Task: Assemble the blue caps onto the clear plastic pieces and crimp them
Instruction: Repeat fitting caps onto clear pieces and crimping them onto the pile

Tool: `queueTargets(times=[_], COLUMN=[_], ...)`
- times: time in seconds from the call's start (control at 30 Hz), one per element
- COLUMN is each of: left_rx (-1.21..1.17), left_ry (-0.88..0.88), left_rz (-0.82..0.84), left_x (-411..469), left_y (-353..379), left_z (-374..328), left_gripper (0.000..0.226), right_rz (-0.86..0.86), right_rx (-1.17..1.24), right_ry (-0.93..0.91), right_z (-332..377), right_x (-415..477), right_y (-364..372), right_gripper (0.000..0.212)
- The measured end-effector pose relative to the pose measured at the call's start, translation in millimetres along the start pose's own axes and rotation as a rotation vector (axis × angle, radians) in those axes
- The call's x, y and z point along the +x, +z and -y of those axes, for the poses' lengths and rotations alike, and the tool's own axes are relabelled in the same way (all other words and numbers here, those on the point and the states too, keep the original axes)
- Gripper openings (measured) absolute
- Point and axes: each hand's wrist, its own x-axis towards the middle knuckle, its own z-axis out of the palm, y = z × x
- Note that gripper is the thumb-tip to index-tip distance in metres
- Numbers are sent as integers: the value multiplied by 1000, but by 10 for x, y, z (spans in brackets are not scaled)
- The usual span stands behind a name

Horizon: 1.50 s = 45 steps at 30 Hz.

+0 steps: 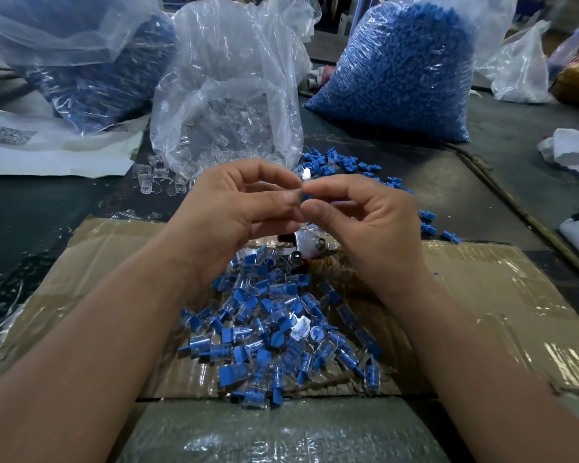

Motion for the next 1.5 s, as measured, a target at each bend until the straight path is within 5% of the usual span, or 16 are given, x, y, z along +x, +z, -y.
queueTargets(times=[0.47, 1.5], left_rx=[74, 93], left_ry=[-30, -68], left_rz=[-9, -32], left_x=[0, -17], left_y=[18, 3], left_z=[2, -26], left_gripper=[18, 17], right_rz=[-20, 2], right_rx=[-295, -132], right_ry=[-329, -149], right_z=[-108, -76], right_x=[22, -4], right_y=[-30, -29], right_gripper=[20, 31])
